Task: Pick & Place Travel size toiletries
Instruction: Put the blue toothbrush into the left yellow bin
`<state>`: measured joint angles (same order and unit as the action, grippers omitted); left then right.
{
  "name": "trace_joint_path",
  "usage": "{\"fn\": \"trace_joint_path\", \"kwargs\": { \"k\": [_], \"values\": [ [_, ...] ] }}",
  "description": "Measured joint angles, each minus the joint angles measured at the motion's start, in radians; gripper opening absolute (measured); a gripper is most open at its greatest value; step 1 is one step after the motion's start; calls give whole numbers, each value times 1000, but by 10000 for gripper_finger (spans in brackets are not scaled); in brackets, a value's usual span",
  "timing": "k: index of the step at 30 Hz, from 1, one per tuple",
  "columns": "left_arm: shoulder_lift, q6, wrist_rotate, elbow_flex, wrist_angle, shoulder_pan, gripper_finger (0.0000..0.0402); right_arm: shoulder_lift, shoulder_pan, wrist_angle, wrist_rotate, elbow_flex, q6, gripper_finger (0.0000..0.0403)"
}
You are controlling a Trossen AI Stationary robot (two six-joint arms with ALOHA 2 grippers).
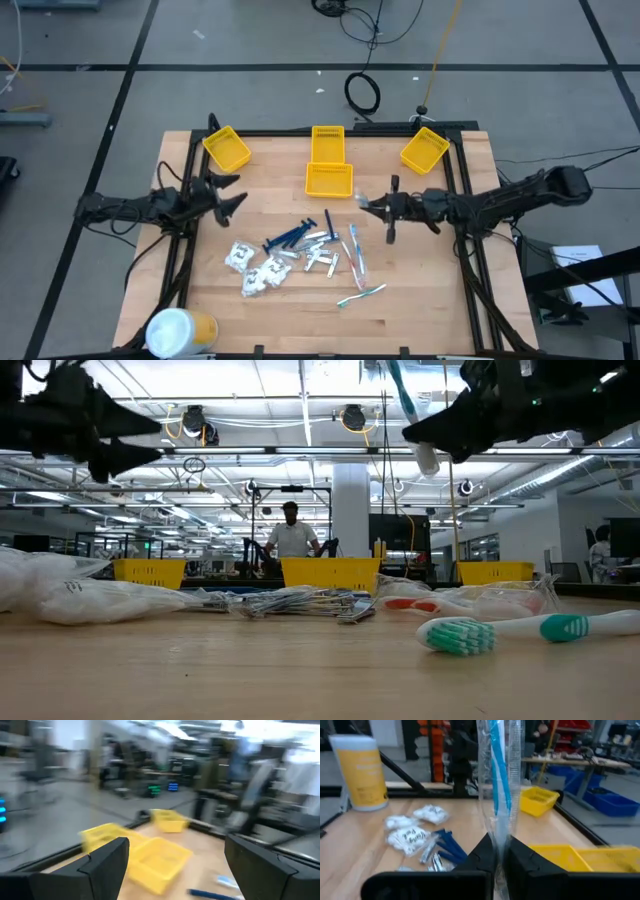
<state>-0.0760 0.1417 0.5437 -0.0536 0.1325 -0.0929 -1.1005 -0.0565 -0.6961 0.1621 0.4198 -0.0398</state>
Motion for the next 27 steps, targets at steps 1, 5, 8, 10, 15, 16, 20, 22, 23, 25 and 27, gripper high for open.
{"fn": "trace_joint_path", "kwargs": {
  "k": [1,5,8,10,15,16,20,22,23,25,27],
  "values": [
    [-15,-1,40,0,0,1,324,-8,16,-5,-23,0,-6,9],
    [-92,59,71,0,25,1,324,-59,70,-61,-65,0,-43,9],
    [-172,127,70,0,82,1,324,-103,104,-112,-108,0,-51,9],
    [-228,162,70,0,130,2,324,-133,121,-156,-151,0,-51,9],
    [-408,176,-34,0,346,16,324,-198,143,-224,-224,0,-52,9],
    [-454,163,-62,0,415,19,324,-208,144,-230,-235,0,-52,9],
    [-675,52,-100,-25,663,23,324,-249,145,-290,-273,0,-52,9],
    [-793,-24,-100,-73,713,23,324,-264,145,-323,-303,0,-50,9],
    [-851,-57,-101,-106,716,25,324,-272,145,-344,-313,0,-46,9],
    [-970,-122,-116,-189,729,33,324,-285,145,-371,-324,0,-33,9],
    [-1089,-183,-128,-285,747,46,324,-291,145,-382,-322,0,-26,9]
  ]
}}
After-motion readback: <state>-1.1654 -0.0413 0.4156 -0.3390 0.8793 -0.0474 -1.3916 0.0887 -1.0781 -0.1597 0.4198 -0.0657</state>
